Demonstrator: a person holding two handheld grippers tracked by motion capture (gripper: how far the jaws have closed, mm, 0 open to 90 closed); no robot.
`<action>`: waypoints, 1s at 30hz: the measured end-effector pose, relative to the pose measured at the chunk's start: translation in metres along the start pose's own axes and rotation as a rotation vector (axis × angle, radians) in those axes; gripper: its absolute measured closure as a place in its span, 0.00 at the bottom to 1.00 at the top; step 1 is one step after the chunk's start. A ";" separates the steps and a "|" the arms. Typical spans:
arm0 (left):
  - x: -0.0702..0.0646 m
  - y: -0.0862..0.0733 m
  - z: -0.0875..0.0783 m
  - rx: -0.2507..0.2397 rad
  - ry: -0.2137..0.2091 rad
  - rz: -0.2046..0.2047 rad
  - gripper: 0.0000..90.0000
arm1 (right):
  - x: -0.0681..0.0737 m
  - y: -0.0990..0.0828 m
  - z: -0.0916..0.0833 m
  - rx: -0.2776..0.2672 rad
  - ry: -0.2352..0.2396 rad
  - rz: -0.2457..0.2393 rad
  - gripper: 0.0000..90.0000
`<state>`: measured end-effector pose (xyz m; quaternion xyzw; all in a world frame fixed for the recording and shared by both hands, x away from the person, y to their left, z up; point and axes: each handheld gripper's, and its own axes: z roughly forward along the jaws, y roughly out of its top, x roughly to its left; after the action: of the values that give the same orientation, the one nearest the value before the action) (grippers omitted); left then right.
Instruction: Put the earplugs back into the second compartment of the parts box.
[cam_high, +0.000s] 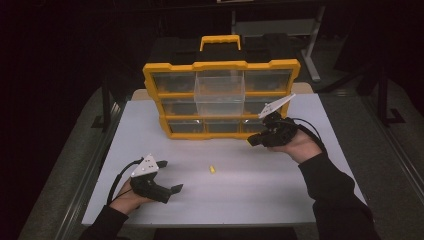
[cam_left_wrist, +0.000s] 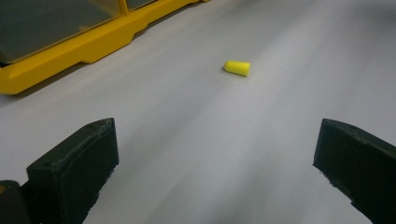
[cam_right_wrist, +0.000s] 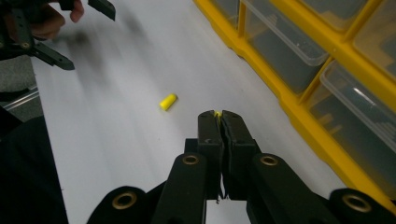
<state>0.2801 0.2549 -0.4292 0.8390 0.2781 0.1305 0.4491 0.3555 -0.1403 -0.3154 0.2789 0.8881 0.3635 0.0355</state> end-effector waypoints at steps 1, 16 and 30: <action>0.000 0.000 0.000 0.000 0.000 0.000 0.00 | 0.000 0.002 -0.003 -0.001 -0.001 0.000 0.96; 0.000 0.000 0.000 -0.005 0.010 -0.007 0.00 | -0.006 0.028 -0.042 -0.020 -0.021 -0.005 0.96; 0.000 0.000 0.001 0.004 0.002 -0.006 0.00 | -0.009 0.058 -0.074 -0.042 -0.040 -0.011 0.96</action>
<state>0.2800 0.2543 -0.4295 0.8389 0.2814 0.1294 0.4476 0.3707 -0.1574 -0.2240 0.2803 0.8810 0.3761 0.0613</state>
